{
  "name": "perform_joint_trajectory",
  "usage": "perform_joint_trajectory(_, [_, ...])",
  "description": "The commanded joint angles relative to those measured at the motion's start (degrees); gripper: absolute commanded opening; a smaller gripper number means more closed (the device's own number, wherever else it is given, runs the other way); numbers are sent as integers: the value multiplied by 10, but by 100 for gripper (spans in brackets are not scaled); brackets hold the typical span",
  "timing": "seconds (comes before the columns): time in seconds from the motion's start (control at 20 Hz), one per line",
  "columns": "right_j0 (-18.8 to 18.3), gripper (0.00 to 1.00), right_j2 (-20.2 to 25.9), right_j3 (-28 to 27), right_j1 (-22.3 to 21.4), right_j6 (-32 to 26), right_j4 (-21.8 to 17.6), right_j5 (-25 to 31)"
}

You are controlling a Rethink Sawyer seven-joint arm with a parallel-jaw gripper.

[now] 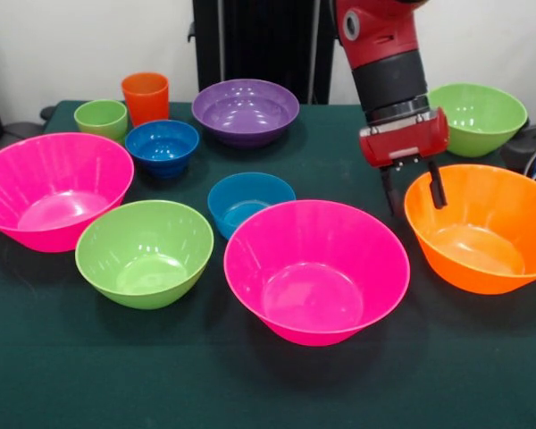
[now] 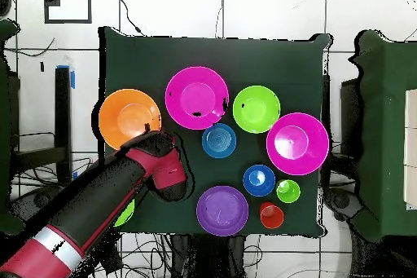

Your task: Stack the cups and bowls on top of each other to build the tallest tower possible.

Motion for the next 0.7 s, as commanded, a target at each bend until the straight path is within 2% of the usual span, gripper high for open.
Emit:
perform_joint_trajectory(0.05, [-14,100,108,-31,39,-106,37,58])
perform_joint_trajectory(0.55, [-23,100,102,-45,63,-129,66,50])
perform_joint_trajectory(0.6, [-21,0,98,-44,66,-134,75,49])
perform_joint_trajectory(0.7, [-20,0,94,-36,68,-151,105,47])
